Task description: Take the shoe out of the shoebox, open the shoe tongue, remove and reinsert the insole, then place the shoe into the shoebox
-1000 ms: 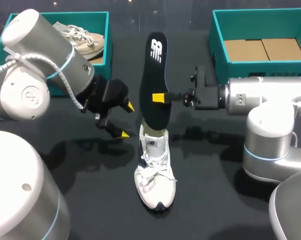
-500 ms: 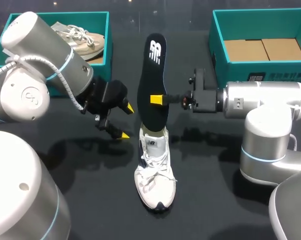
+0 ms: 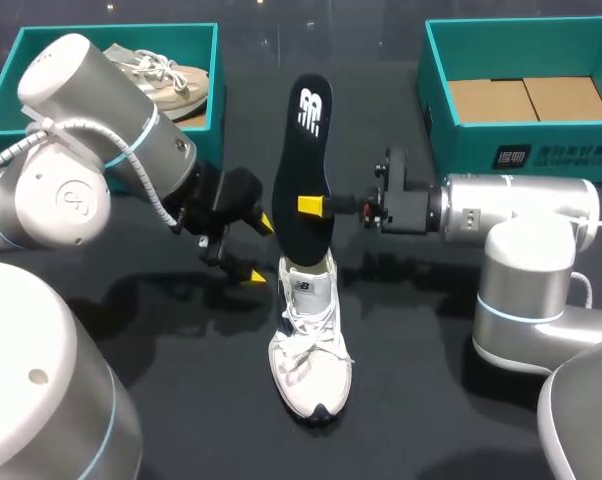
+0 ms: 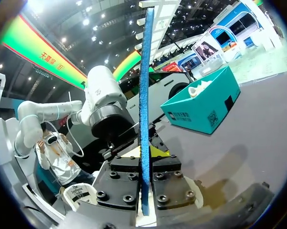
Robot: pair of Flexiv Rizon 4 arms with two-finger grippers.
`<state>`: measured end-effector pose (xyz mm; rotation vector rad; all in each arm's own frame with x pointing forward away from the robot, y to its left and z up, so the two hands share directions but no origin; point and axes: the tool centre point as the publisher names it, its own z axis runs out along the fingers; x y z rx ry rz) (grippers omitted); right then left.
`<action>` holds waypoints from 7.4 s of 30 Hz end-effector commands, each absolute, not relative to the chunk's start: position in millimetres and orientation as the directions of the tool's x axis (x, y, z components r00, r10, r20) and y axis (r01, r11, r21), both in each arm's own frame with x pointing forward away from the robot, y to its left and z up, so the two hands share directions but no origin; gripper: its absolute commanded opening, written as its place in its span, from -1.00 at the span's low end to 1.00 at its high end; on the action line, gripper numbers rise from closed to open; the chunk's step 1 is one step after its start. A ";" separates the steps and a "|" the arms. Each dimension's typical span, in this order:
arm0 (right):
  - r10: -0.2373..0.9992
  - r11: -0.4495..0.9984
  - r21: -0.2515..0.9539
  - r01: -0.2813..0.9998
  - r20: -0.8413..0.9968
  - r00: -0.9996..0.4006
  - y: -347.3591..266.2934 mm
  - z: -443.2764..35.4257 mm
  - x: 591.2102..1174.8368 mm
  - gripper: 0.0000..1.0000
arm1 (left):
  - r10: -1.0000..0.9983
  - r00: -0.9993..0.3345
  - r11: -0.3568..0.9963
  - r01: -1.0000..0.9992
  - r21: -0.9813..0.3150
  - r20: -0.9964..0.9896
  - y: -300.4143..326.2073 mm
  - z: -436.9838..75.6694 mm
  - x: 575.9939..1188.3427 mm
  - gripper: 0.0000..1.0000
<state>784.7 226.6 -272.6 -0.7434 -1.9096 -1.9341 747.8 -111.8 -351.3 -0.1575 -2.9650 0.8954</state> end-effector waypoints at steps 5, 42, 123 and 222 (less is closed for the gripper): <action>0.118 -0.073 0.827 0.558 0.563 -0.818 222.6 -278.6 787.1 -1.00 | 0.108 -0.994 0.834 0.084 -0.546 0.012 -116.5 -359.0 743.6 1.00; 0.133 -0.142 0.838 0.527 0.544 -0.829 217.3 -271.2 779.7 -1.00 | 0.052 -0.997 0.876 0.071 -0.477 -0.053 -123.7 -361.6 737.1 1.00; 0.112 -0.034 0.726 0.687 0.686 -0.719 224.5 -343.4 710.8 -1.00 | 0.046 -0.997 0.882 0.068 -0.467 -0.058 -126.4 -361.7 738.5 1.00; 0.110 0.019 0.759 0.651 0.646 -0.756 230.4 -331.7 720.6 -1.00 | 0.046 -0.997 0.882 0.068 -0.467 -0.058 -126.4 -361.7 738.5 1.00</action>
